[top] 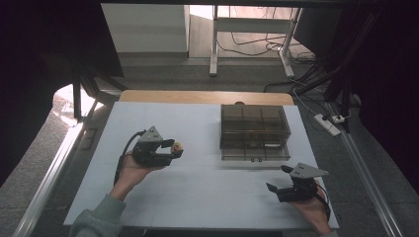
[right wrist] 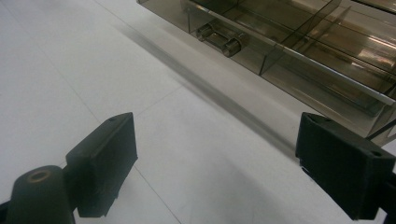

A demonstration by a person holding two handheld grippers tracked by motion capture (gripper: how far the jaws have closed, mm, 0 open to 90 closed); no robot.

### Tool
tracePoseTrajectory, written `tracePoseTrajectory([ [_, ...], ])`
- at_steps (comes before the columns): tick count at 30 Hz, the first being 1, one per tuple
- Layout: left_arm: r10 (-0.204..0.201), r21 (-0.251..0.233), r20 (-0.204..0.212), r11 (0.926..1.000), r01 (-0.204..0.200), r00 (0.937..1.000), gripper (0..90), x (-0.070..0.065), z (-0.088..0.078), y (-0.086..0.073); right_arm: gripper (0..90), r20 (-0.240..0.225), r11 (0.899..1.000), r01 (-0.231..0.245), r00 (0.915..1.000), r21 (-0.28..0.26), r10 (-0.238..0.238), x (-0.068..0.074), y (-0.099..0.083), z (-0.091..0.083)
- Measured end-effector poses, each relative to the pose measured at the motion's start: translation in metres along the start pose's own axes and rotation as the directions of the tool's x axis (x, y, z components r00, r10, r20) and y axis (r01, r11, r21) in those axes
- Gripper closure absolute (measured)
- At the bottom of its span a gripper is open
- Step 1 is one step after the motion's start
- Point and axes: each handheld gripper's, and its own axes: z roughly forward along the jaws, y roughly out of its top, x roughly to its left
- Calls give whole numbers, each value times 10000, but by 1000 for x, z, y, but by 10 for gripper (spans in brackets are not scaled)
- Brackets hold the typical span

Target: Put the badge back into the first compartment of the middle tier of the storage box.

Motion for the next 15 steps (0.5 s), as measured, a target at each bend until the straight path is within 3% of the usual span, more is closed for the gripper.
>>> tracePoseTrajectory([
  [15, 288, -51, 244, 9996, -286, 9993, 470, -9, 12, 13, 126, 11, 10000, 9, 10000, 47, -9, 0, 0, 1],
])
